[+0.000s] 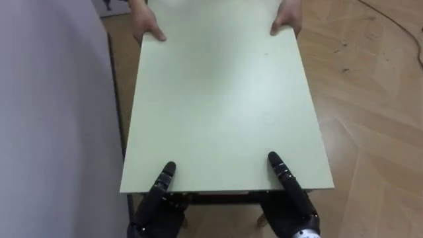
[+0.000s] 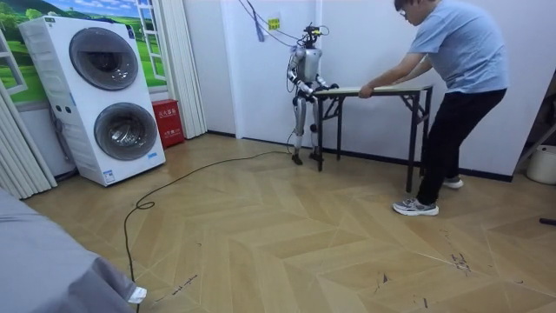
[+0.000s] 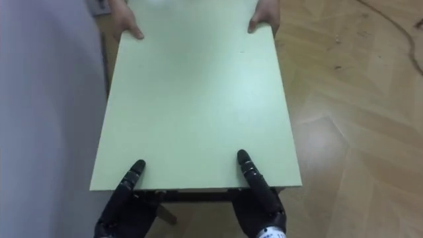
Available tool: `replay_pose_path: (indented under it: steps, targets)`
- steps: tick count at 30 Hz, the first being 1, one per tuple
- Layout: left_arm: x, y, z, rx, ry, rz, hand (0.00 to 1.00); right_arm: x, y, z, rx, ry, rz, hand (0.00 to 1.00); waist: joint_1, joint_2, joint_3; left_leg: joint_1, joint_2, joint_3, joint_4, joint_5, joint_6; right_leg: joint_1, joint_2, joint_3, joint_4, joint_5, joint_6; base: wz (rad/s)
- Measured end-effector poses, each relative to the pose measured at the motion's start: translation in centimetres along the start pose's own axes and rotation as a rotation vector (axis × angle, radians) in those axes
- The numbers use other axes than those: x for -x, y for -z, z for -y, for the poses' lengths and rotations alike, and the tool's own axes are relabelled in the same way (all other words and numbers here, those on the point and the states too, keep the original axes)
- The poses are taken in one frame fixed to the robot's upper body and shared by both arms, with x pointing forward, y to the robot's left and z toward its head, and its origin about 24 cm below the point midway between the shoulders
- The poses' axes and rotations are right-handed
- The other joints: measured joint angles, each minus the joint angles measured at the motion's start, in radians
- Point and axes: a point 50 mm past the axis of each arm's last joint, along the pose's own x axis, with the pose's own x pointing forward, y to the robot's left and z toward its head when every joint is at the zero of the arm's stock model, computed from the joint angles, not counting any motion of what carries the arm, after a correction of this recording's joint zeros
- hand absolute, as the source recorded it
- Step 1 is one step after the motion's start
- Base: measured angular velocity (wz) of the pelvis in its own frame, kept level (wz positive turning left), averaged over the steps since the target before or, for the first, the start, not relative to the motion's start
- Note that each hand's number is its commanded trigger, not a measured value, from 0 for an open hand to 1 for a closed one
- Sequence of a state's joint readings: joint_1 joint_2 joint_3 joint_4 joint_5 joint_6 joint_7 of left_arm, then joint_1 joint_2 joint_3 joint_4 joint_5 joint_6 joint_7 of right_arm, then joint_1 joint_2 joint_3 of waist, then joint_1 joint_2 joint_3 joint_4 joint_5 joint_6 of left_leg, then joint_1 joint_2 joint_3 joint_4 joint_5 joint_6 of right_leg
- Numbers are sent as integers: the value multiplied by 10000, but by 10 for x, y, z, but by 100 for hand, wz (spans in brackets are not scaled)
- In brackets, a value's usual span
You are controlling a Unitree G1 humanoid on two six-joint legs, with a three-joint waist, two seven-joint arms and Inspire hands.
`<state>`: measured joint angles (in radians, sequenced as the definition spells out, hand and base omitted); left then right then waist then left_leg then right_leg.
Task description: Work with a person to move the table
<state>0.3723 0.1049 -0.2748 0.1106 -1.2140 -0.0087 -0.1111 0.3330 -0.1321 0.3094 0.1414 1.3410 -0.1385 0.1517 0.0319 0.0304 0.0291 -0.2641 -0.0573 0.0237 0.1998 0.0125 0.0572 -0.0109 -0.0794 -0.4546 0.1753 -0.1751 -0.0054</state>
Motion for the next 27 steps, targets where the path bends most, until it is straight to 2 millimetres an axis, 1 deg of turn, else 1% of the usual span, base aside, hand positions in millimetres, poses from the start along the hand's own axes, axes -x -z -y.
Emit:
replay_pose_path:
  steps: [1,2,3,4,5,6,7,8,9,10,11,12,13,14,15,16,17,18,19,20,21,22,23,24,25,26,27]
  targets:
    - [-2,0,2,-82,74,-24,100,0,-1,1,-131,32,82,100,-22,25,23,-111,509,1710,331,-158,-22,-24,-94,-597,-13,-105,-97,82]
    - [0,-1,0,-48,-12,28,100,0,2,1,-219,63,-55,100,73,12,25,-134,1009,2731,1479,-994,-92,165,-169,-1104,-21,-225,-100,43]
    - [2,-1,-2,-15,-52,77,100,0,3,1,-241,76,-157,100,135,22,19,-63,1245,3008,1948,-1370,-107,247,-236,-1407,-10,-261,-35,8]
    - [4,-2,-4,4,-79,107,100,0,5,1,-295,80,-276,100,252,108,13,111,1575,2979,2535,-1973,-290,358,-270,-1815,54,-320,89,20]
    - [3,-2,-3,-4,-46,130,100,-1,4,0,-294,39,-289,100,273,245,6,97,1586,2704,2459,-2224,-338,330,-282,-1949,387,-401,227,36]
    - [3,-3,-3,-33,-29,152,100,-1,4,0,-289,30,-277,100,242,255,3,91,1472,2609,2296,-2219,-177,276,-314,-1966,580,-493,289,75]
    - [1,-4,-2,-56,3,201,100,-1,4,-1,-292,10,-280,100,35,184,-25,121,1191,2370,2003,-2091,5,229,-437,-1854,795,-615,349,84]
    - [0,-4,-1,-36,-6,214,100,-2,3,-2,-258,-11,-245,100,1,168,-35,212,945,2249,1715,-1956,89,162,-543,-1240,957,-683,431,71]
    - [-1,-3,0,-37,-14,203,100,-2,2,-2,-230,-6,-226,100,17,173,-33,262,883,2245,1615,-1931,122,81,-593,-950,1102,-702,460,26]
    - [-1,-2,1,-101,-47,219,100,-3,2,-1,-211,60,-231,100,102,177,-31,409,821,2159,1487,-1906,132,-148,-715,-632,1593,-751,526,0]
    - [-1,-2,0,-119,-102,238,100,-3,3,0,-265,125,-262,100,195,187,-23,546,774,1725,1427,-1903,128,-424,-872,-436,2268,-896,560,-6]
    - [-1,-2,0,-115,-114,246,100,-3,4,0,-311,143,-304,100,259,173,-19,568,749,1410,1431,-1902,109,-569,-881,-194,2263,-968,541,-17]
    - [0,-3,-1,-94,-150,321,100,-4,7,-2,-332,122,-385,100,406,113,5,566,665,948,1453,-1898,42,-947,-837,203,1801,-947,453,-6]
    - [0,-5,-2,-62,-206,418,100,-4,8,-3,-335,122,-395,100,454,135,4,557,562,790,1487,-1983,-85,-1092,-930,232,1905,-536,310,8]
    - [0,-4,-2,-108,-221,421,100,-3,8,-2,-352,143,-385,100,416,133,-4,570,499,874,1448,-2011,-103,-1063,-1020,78,2033,-551,343,36]
    - [-1,-3,-1,-106,-197,439,100,-3,9,-2,-460,153,-423,100,365,117,7,583,496,1210,1370,-2022,-92,-1091,-1124,-217,2318,-565,367,48]
    - [-1,-3,0,-257,-194,353,100,-2,8,-1,-557,227,-398,100,245,98,16,678,522,1573,1207,-2006,-45,-1113,-1214,-197,2709,-572,378,50]
    - [-2,-2,0,-274,-195,303,100,0,7,1,-640,298,-323,100,199,69,25,766,504,1599,1168,-1979,0,-1147,-1251,-131,2949,-574,381,57]
    - [-4,-1,1,-358,-211,215,100,2,6,4,-732,416,-285,100,128,14,28,879,492,1397,1144,-1980,62,-1280,-1342,93,3506,-569,392,56]
    - [-5,0,1,-388,-262,173,100,4,7,6,-770,521,-262,100,-36,19,34,931,449,897,1186,-2018,124,-1642,-1292,736,3988,-709,488,51]
    - [-5,1,2,-411,-244,116,100,4,7,6,-800,540,-256,100,-86,26,37,911,421,549,1245,-2021,122,-1736,-1092,1204,3724,-805,527,32]
    - [-5,-1,2,-492,-240,137,100,4,8,6,-825,527,-282,100,-132,39,45,811,400,-57,1352,-2048,75,-1900,-631,1804,2677,-851,478,22]
    - [-6,-4,1,-560,-266,140,100,4,8,6,-859,524,-285,100,-152,-2,37,756,292,-363,1385,-2080,20,-1977,-325,2210,1731,-393,417,30]
    - [-6,-3,1,-533,-291,83,100,5,8,6,-856,548,-257,100,-270,-27,41,784,216,-424,1373,-2102,-9,-1998,-265,2360,1702,147,136,49]
    - [-7,-1,1,-536,-363,-16,100,6,8,7,-900,612,-248,100,-322,-3,26,964,226,-279,1202,-2100,-22,-1798,-276,2330,1677,146,164,26]
    - [-7,-2,1,-562,-386,-27,100,6,8,8,-884,647,-272,100,-225,-49,40,1094,284,-130,1031,-2102,-26,-1756,-230,2328,1649,146,160,13]
    - [-7,-1,1,-562,-380,-31,100,6,8,8,-881,649,-276,100,-222,-51,41,1104,285,-117,1014,-2101,-28,-1726,-222,2314,1642,146,160,-4]
